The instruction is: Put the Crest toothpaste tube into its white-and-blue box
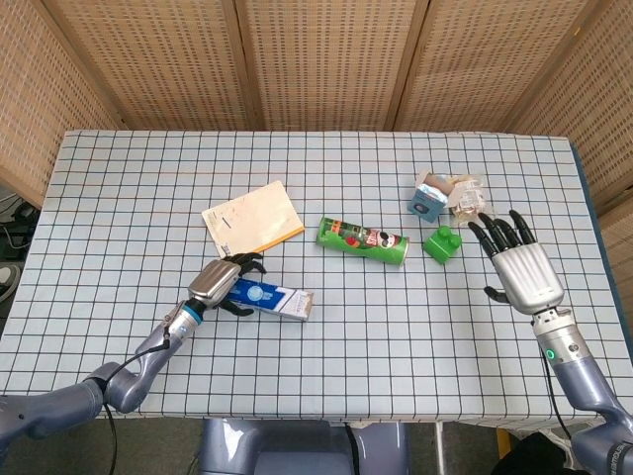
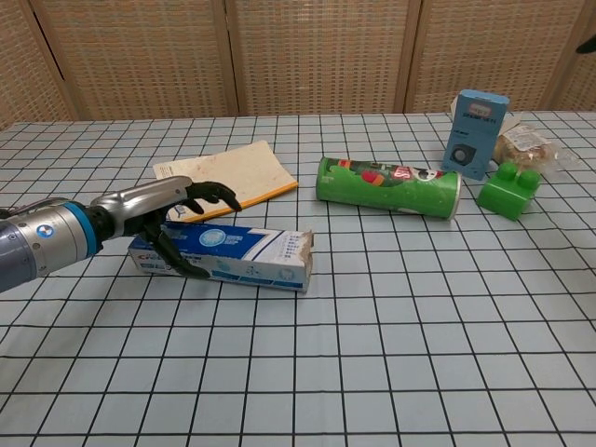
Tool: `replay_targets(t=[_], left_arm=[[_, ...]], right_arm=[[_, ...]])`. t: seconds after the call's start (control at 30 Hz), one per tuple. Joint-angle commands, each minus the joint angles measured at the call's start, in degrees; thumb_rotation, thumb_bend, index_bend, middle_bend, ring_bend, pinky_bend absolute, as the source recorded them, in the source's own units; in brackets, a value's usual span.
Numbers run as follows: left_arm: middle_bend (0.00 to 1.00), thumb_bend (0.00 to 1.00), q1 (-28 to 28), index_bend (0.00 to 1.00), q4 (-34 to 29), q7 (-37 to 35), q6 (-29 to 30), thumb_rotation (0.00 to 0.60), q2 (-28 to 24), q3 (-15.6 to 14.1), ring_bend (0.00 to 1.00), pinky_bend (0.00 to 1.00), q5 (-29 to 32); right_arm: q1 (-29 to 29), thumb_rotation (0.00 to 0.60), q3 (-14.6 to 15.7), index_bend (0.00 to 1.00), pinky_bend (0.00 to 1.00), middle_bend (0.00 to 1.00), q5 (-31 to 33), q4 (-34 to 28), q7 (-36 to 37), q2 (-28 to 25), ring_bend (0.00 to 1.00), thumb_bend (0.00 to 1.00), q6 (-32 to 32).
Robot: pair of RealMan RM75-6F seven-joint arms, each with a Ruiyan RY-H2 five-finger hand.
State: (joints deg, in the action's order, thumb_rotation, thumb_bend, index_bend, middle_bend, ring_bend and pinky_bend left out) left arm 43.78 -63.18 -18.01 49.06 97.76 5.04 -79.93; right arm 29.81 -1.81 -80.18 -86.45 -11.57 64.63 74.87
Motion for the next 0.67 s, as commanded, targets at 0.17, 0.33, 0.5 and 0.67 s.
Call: replay_targets(t=[0.17,0.33,0.5,0.67], left_arm=[[0.00,0.00,-3.30,0.00,-9.63,-1.32,9.39,0.600,-6.83,1.75,0.00,0.00,-2.13],[0.00,0.00,-9.10,0.00,-16.57,7.58,19.39,0.600,-13.45,0.95,0.00,0.00,-3.11],[0.00,0.00,-18.49,0.00,-25.79,20.35,31.31,0.600,-19.15,-0.86,0.00,0.00,-0.22],[0.00,0.00,-27.30,0.00,-30.58,24.98,40.28,0.600,-22.61,-3.59,0.00,0.00,2.90]], right_arm=[[-2.45,0.600,0.30,0.12,0.00,0.11,-2.24,-0.70,1.55,-0.17,0.16,0.04,2.62],[-5.24,0.600,1.32,0.13,0.00,0.05,-4.95,-0.75,1.07,0.44,0.07,0.00,6.39],[-8.84,0.600,3.05,0.04,0.00,0.00,-5.95,-1.61,-1.34,1.34,0.00,0.00,9.16],[-11.89,0.600,4.36,0.01,0.00,0.00,-5.94,-2.85,-1.78,2.04,0.00,0.00,10.65]])
